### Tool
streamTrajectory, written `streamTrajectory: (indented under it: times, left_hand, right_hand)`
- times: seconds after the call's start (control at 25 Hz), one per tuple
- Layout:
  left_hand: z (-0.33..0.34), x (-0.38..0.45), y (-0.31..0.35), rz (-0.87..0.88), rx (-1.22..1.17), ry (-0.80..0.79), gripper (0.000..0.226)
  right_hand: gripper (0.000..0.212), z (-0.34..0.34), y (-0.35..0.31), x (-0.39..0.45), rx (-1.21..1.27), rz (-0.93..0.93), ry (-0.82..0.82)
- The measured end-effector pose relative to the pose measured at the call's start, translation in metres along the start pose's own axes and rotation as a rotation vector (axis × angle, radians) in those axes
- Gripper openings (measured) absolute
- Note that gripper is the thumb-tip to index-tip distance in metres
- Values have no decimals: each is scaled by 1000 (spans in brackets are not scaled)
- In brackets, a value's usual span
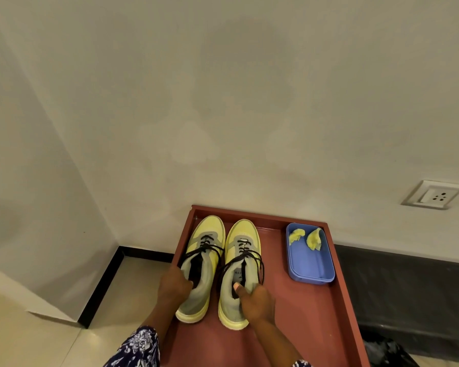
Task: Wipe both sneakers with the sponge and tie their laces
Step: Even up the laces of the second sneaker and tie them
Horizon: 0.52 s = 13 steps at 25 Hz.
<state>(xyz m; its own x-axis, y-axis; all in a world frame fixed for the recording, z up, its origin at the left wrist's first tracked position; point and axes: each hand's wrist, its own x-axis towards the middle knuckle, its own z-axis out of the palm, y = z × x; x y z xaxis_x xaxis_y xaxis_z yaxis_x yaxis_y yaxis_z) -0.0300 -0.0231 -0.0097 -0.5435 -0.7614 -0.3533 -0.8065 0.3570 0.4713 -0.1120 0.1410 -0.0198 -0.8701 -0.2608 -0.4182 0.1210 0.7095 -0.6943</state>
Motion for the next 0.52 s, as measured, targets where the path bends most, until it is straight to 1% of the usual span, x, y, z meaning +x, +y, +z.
streamTrajectory:
  times: [0.12,0.24,0.4,0.52]
  left_hand:
    - [2,-4,3,22,2,25,29]
    - [4,-7,3,21,-36,34,28]
    - [8,-14,4,-27,-179,11,29]
    - [13,-20,6,-39,-313,9,20]
  right_hand:
    - [33,0,-2,-2,9,5,4]
    - [39,-1,-1,-3,29,7,-2]
    - [42,-2,1,-5,39,-7,-19]
    - [42,-2,2,-6,75,-2,-36]
